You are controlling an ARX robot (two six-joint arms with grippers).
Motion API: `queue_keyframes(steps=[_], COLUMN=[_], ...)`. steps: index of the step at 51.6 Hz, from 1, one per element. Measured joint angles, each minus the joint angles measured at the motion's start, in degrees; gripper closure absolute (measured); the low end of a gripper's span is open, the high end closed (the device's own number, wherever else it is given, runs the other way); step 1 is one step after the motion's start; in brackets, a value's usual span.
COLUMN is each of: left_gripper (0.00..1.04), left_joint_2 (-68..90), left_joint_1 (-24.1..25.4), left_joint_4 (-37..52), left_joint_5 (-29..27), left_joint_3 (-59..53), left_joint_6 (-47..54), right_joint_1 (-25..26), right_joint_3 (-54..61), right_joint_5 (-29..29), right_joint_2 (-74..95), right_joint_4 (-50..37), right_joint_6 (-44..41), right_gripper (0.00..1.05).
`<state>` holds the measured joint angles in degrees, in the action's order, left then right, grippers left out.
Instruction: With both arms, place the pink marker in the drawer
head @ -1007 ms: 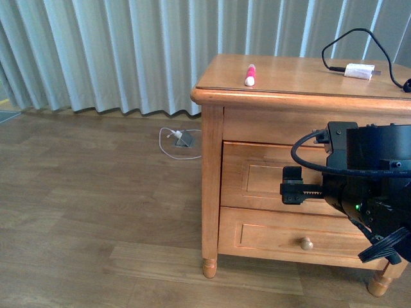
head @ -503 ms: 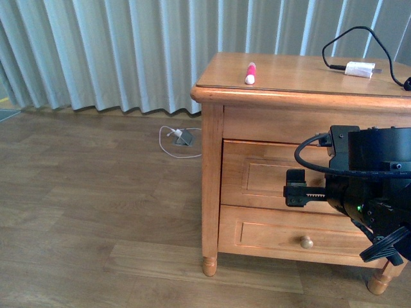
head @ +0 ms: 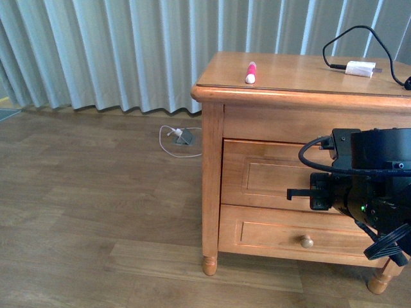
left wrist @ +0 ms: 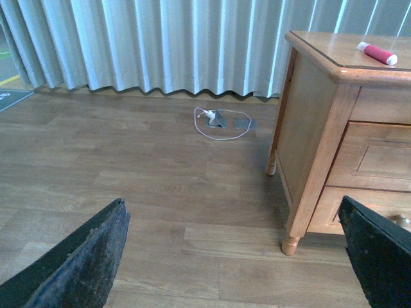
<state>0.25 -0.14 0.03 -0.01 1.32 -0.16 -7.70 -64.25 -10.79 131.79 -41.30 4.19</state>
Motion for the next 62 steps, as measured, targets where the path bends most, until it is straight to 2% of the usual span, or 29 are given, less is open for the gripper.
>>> queue_keyframes(steps=[11,18,32,41,49,57,62], left_gripper=[0.06,0.06,0.06,0.06,0.06,0.06,0.06], left_joint_2=[0.0,0.0,0.0,0.0,0.0,0.0,0.0], left_joint_1=[0.0,0.0,0.0,0.0,0.0,0.0,0.0], left_joint_4=[0.0,0.0,0.0,0.0,0.0,0.0,0.0], left_joint_5=[0.0,0.0,0.0,0.0,0.0,0.0,0.0], left_joint_3=[0.0,0.0,0.0,0.0,0.0,0.0,0.0], left_joint_6=[0.0,0.0,0.0,0.0,0.0,0.0,0.0], right_joint_1=[0.0,0.0,-0.3,-0.2,0.0,0.4,1.0], right_joint_3=[1.1,6.4,23.1,37.8,42.4,43.5,44.6], right_joint_5=[0.8,2.2,5.4,8.9,10.3,9.6,9.3], right_joint_2=[-1.2,-4.8,-14.7,-23.4,-25.7,-28.9,-34.4], right_joint_4=[1.1,1.0,-2.2,-6.9,-9.2,-9.2,-5.9], right_joint_6=[2.2,4.3,6.8,6.5,6.1,6.4,6.5], right_gripper=[0.82,0.83,0.83,0.83,0.83,0.6,0.44])
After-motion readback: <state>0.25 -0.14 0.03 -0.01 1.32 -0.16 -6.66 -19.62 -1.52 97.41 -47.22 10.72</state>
